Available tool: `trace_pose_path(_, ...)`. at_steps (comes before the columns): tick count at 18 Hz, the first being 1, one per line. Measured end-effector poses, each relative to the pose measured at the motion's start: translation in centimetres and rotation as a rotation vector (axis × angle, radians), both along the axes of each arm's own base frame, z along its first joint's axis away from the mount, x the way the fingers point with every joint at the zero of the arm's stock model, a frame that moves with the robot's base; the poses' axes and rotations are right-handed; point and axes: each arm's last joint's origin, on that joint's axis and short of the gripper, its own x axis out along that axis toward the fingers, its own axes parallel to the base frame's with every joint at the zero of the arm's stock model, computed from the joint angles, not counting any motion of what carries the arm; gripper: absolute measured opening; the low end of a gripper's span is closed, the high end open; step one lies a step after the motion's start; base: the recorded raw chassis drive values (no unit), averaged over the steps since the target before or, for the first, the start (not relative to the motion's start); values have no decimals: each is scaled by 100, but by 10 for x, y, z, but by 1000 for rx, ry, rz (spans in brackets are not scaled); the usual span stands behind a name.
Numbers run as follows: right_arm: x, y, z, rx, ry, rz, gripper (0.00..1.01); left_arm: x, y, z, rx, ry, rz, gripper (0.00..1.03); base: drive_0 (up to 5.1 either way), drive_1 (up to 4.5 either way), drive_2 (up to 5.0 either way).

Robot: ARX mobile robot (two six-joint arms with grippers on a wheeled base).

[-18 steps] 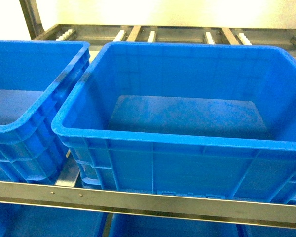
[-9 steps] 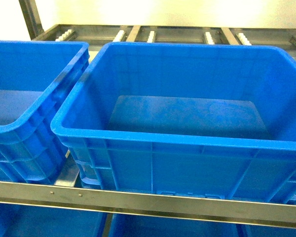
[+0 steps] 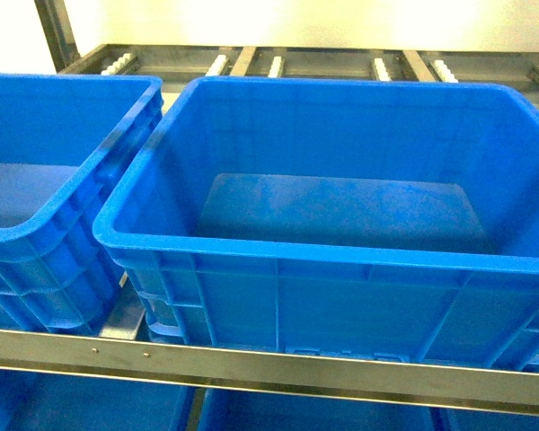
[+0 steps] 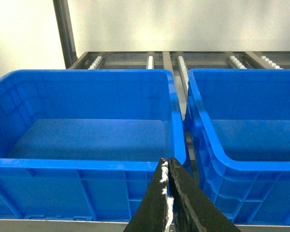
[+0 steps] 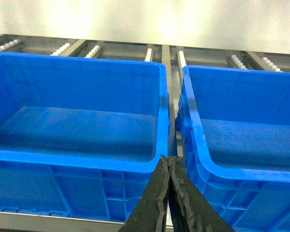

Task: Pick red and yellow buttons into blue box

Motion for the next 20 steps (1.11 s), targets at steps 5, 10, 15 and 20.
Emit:
trace_pose_path(5,-4,0,0,0,0,0,2,-4,0,-1,0,2,0,2,0,0,0)
trace_pose_path(10,-15,0,-7,0,53,1,2,-16,0,-1,0,-7,-2,2,0,0,0)
trace_pose_path(15,-17,0,-4,0,8,1,2,-15,0,-4,0,17,-3,2,0,0,0)
trace_pose_path(20,-17,0,-4,0,10,0,2,-15,0,-4,-2,16,-2,10,0,0,0)
